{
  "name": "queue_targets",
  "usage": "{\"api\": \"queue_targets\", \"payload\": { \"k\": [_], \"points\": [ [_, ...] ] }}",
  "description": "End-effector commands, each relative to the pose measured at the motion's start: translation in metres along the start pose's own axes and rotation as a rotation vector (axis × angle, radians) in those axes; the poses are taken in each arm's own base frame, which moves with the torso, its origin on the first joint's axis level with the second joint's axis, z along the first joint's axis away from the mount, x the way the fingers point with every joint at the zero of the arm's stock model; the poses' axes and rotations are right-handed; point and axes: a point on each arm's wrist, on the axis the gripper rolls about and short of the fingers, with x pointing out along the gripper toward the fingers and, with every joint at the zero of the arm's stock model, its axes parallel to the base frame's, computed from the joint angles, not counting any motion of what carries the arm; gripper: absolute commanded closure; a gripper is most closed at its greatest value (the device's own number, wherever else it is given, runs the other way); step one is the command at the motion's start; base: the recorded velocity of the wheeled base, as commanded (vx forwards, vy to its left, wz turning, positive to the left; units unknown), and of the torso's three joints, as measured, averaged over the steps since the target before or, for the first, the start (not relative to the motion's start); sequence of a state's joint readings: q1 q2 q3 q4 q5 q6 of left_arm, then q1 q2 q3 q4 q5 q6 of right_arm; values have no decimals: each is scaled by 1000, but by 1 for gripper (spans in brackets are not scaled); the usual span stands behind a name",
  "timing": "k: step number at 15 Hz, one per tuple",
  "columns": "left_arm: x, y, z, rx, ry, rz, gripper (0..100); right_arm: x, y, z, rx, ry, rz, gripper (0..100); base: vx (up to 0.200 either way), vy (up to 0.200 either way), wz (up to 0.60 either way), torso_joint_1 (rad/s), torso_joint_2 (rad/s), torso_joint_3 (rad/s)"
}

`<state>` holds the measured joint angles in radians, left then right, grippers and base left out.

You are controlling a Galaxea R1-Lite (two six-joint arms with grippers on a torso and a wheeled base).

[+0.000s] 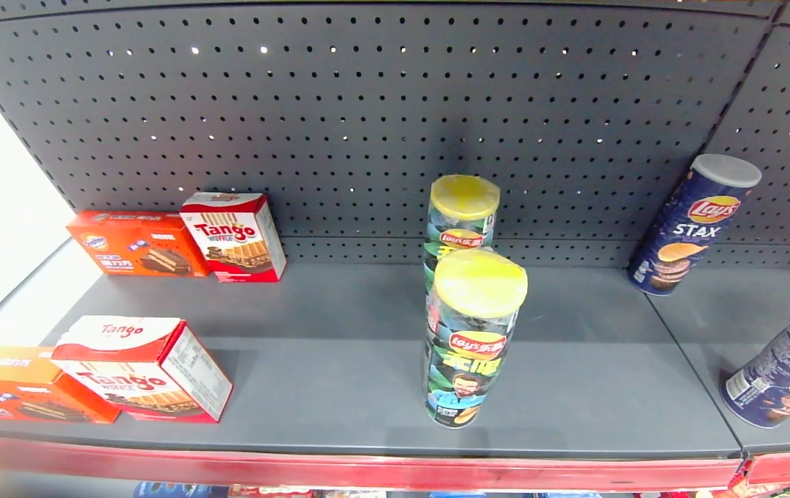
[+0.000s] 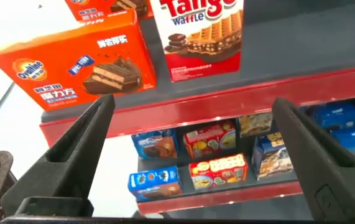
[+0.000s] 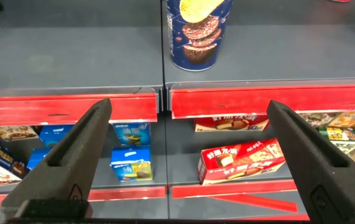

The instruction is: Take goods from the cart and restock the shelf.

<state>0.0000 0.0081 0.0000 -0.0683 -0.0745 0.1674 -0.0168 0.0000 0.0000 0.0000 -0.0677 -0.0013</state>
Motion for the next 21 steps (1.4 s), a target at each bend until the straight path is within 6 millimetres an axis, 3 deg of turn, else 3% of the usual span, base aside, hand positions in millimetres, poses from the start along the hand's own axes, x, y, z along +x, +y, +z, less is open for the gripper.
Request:
{"api": "queue_targets", "payload": {
  "k": [1, 8, 11, 21],
  "points": [
    [-1, 0, 0, -13, -7, 3, 0, 0, 0, 0, 0, 0, 0, 0, 0, 0, 0, 0, 0, 0],
    [-1, 5, -2, -31, 39, 249, 0, 0, 0, 0, 0, 0, 0, 0, 0, 0, 0, 0, 0, 0],
    [-1, -1, -8, -53, 76, -9, 0, 0, 0, 0, 0, 0, 0, 0, 0, 0, 0, 0, 0, 0],
    [-1, -2, -7, -63, 61, -51, 0, 0, 0, 0, -3, 0, 5, 0, 0, 0, 0, 0, 0, 0]
  ]
}}
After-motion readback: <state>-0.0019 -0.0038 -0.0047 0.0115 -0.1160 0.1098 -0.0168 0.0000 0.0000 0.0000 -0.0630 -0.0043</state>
